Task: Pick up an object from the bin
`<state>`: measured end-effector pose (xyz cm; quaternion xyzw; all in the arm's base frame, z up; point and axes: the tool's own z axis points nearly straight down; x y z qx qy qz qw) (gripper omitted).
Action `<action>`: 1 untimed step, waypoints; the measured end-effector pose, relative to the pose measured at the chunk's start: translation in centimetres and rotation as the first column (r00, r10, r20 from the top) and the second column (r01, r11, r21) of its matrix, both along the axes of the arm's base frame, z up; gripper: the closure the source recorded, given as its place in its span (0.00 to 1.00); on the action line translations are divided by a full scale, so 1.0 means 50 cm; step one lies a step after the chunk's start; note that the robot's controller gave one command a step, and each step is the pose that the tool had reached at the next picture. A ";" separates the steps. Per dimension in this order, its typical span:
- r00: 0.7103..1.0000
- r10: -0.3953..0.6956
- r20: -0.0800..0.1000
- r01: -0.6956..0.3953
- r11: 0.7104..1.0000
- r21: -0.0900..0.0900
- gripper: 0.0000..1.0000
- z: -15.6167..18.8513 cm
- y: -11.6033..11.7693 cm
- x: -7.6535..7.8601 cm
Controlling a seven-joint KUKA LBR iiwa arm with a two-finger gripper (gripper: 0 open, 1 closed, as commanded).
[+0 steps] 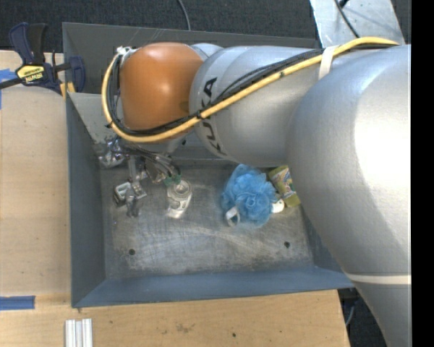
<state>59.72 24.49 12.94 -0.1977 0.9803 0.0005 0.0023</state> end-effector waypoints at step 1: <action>0.995 -0.096 -0.001 0.096 0.995 0.000 0.00 -0.079 -0.002 0.009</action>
Offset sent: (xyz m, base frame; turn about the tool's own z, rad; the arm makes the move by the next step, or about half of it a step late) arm 0.0176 -0.0067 -0.0594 -0.1582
